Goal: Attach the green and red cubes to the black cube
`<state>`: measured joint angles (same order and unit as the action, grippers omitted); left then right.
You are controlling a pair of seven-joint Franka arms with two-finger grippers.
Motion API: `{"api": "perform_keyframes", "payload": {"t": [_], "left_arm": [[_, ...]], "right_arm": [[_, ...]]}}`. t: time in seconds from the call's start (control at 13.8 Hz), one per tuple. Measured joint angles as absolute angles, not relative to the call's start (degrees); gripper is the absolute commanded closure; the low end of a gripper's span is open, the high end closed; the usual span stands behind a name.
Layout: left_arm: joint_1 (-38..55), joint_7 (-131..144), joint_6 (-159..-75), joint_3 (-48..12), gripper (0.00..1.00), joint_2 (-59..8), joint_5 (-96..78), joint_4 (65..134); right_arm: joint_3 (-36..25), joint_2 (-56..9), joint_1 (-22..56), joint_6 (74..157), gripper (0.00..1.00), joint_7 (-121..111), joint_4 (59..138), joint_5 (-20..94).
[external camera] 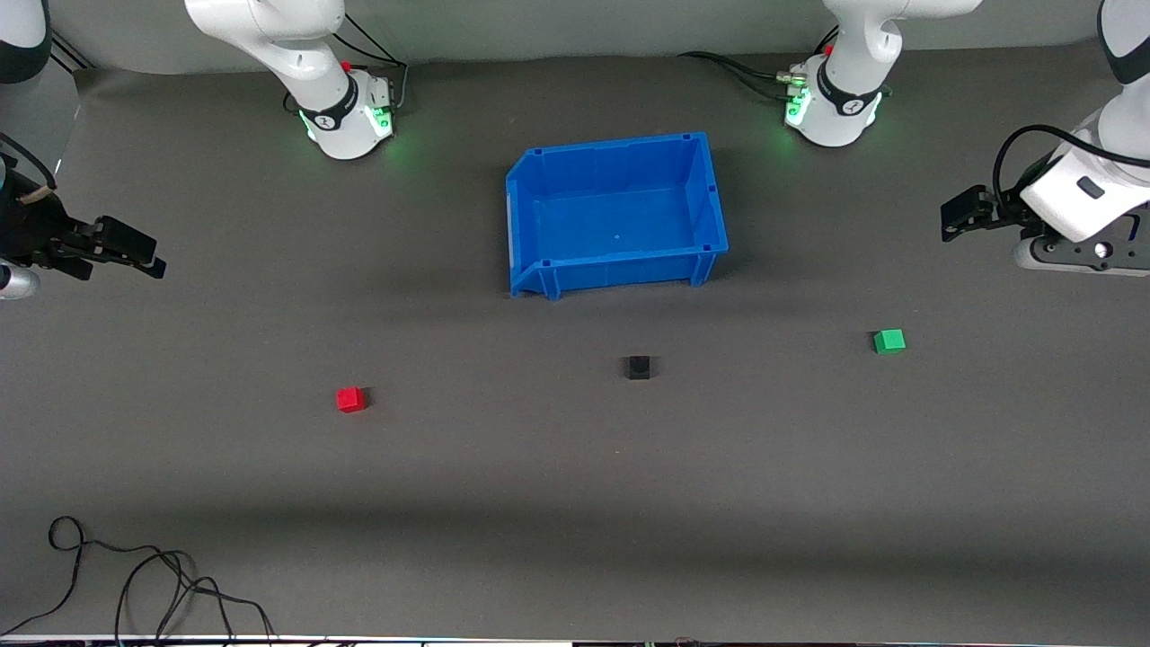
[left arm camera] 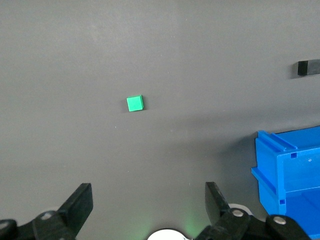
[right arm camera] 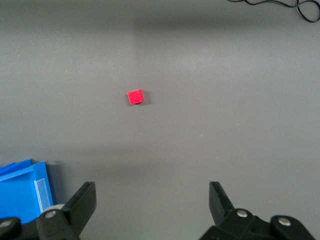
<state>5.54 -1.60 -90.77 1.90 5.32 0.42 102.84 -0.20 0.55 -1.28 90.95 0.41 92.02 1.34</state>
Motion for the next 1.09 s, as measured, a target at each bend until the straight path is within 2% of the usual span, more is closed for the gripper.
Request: {"api": "perform_keyframes", "payload": {"t": [0.87,1.09], "left_arm": [[3.63,-1.80,-90.31,2.81,0.00,5.31,0.57,102.92],[3.28,-1.90,-90.36,2.91,0.00,5.10,0.57,102.95]], "right_arm": [[-0.11,0.44,-1.28,91.02,0.00,0.83,92.03,1.35],[-0.05,-0.90,-1.28,91.24,0.00,15.03,91.04,1.51]]}}
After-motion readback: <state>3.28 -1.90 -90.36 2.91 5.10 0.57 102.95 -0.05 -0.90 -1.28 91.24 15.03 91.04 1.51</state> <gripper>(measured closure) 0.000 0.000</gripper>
